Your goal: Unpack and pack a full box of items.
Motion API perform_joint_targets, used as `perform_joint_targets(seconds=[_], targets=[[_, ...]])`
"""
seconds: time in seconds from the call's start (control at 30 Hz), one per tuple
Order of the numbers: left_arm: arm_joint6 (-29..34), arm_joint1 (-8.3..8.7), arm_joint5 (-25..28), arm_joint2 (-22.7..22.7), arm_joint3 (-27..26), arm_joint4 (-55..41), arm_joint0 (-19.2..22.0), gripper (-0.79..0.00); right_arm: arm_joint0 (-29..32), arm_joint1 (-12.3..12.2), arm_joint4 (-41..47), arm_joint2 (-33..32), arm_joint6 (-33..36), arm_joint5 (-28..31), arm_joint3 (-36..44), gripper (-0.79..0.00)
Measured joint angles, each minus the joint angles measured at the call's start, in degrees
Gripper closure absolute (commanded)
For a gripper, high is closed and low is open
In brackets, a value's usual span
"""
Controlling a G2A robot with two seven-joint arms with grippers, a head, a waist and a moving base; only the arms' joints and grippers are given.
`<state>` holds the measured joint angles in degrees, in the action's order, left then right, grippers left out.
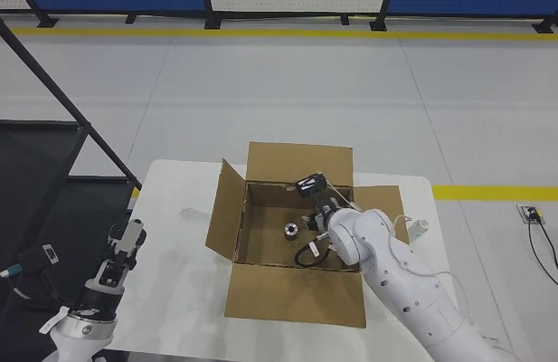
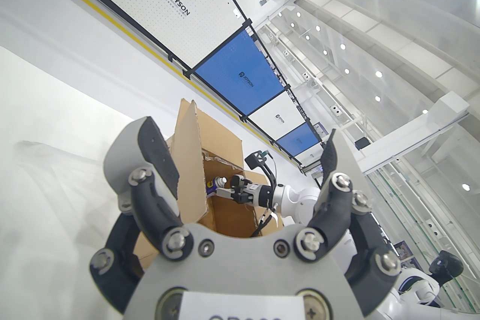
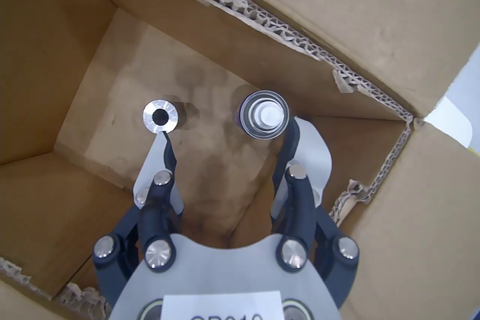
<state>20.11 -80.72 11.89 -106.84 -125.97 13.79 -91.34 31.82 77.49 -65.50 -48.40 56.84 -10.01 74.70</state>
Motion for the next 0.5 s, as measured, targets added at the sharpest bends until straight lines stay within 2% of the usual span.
perform_joint_targets(seconds=[0.07,0.1,0.23,0.33,0.5], targets=[[0.0,0.0,0.0,0.0,0.0,0.0,0.0,-0.785,-0.39,0.35,-0.39,0.32,0.4,-0.92,-0.59,-0.72],[0.0,0.0,0.0,0.0,0.0,0.0,0.0,-0.785,-0.53,0.5,-0.52,0.45,0.57,-1.27,-0.79,-0.699],[0.0,0.0,0.0,0.0,0.0,0.0,0.0,-0.785,-1.11,1.18,-0.72,0.9,0.47,-2.12,-2.56,-0.696],[0.0,0.0,0.0,0.0,0.0,0.0,0.0,-0.785,-1.83,1.76,-0.98,1.36,0.16,-2.61,-4.91,-0.646],[0.0,0.0,0.0,0.0,0.0,0.0,0.0,-0.785,-3.0,2.65,0.02,1.45,-1.67,-2.58,-8.94,-0.631]])
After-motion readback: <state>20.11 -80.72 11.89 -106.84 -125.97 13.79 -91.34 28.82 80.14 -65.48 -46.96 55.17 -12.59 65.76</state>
